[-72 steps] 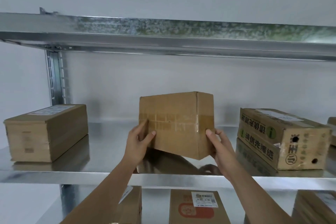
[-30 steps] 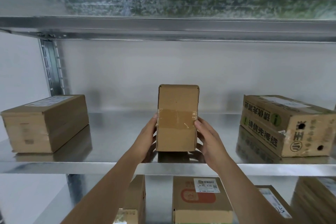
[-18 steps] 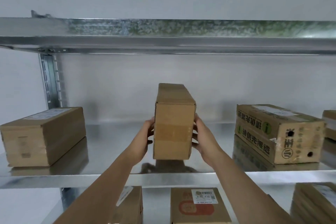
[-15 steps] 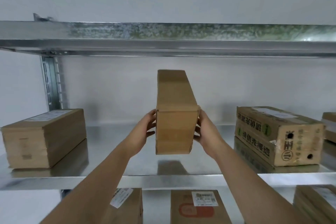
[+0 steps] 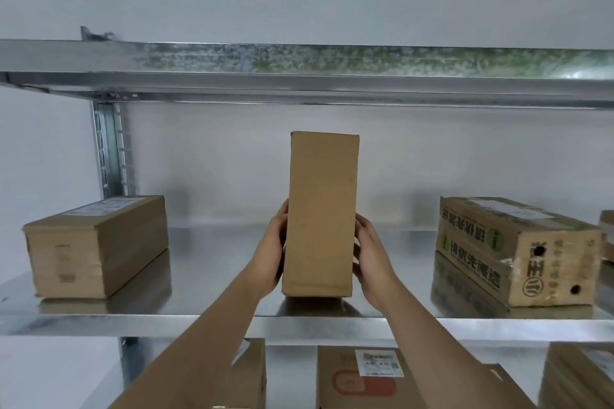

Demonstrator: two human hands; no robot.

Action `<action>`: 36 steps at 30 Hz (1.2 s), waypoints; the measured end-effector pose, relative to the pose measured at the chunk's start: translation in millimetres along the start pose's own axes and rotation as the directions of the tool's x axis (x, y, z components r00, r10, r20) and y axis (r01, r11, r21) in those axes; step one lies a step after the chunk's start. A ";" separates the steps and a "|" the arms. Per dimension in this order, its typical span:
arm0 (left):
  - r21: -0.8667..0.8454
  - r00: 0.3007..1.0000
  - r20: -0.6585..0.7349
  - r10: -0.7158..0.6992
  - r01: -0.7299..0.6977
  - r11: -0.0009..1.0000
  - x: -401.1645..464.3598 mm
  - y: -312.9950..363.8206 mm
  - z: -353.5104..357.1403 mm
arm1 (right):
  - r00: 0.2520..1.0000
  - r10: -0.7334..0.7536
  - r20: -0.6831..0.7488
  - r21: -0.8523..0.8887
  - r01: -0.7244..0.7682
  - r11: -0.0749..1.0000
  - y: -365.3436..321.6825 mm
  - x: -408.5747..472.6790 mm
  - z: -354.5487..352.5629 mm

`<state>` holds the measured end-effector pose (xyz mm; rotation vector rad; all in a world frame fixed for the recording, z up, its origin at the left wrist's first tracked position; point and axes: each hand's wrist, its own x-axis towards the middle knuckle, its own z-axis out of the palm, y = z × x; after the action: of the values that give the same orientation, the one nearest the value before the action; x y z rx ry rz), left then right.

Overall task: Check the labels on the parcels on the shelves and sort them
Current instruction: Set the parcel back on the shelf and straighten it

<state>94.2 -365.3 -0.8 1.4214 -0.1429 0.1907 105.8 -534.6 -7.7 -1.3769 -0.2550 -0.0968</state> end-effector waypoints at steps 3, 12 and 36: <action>0.000 0.999 -0.032 0.017 -0.017 1.000 -3.2 -7.3 3.3 | 0.999 -0.033 -0.030 -0.044 0.032 0.999 2.9 -2.6 3.3; -0.042 0.999 -0.043 -0.002 0.000 0.999 -4.4 -9.7 5.7 | 0.998 -0.035 -0.052 -0.050 0.032 0.998 8.0 -0.4 5.6; 0.061 0.990 0.138 0.037 -0.046 0.997 -20.8 9.3 -7.0 | 0.996 0.007 0.086 -0.043 -0.003 0.999 11.6 3.5 -5.5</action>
<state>71.8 -358.0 2.8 1.4959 -0.2821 0.1328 112.4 -537.5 -18.9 -1.4258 -0.3231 -0.0393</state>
